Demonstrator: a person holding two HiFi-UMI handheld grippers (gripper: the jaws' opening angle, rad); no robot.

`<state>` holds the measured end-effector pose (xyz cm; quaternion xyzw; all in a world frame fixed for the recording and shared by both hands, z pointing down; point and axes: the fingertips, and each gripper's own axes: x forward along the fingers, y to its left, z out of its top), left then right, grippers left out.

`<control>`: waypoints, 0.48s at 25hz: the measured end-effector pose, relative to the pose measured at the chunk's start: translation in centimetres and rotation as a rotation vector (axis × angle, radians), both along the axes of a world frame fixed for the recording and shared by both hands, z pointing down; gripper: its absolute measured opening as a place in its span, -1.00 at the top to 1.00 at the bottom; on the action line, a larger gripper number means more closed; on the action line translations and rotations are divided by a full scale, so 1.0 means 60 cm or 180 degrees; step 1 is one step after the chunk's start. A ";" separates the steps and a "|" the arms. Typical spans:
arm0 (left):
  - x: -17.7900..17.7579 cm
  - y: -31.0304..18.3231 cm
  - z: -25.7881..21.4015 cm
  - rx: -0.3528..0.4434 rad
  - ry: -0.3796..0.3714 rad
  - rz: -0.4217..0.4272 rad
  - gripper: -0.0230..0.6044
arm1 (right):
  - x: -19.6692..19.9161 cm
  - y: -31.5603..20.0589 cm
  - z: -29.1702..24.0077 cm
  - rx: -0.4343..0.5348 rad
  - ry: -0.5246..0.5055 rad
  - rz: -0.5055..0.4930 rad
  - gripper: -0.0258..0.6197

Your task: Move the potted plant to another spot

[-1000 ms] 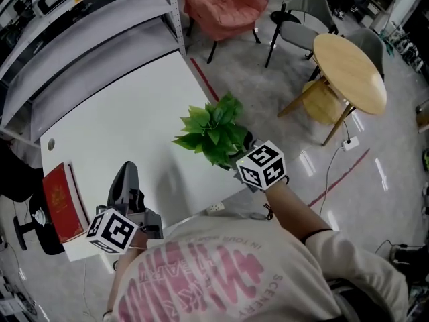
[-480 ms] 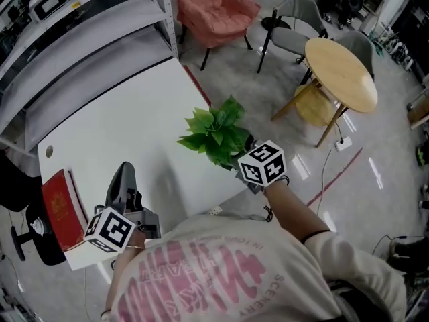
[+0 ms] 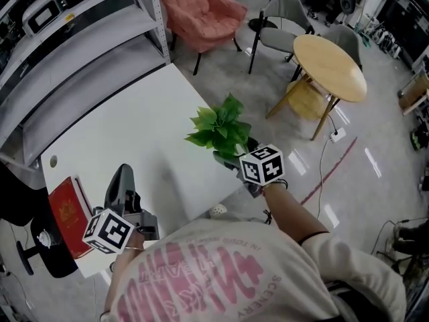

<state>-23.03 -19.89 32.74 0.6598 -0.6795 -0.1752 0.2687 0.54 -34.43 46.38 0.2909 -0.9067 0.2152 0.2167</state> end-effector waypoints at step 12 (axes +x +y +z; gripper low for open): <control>-0.006 0.072 0.007 0.0087 0.0138 0.0166 0.91 | 0.038 0.091 0.001 -0.0171 0.0080 0.0539 0.08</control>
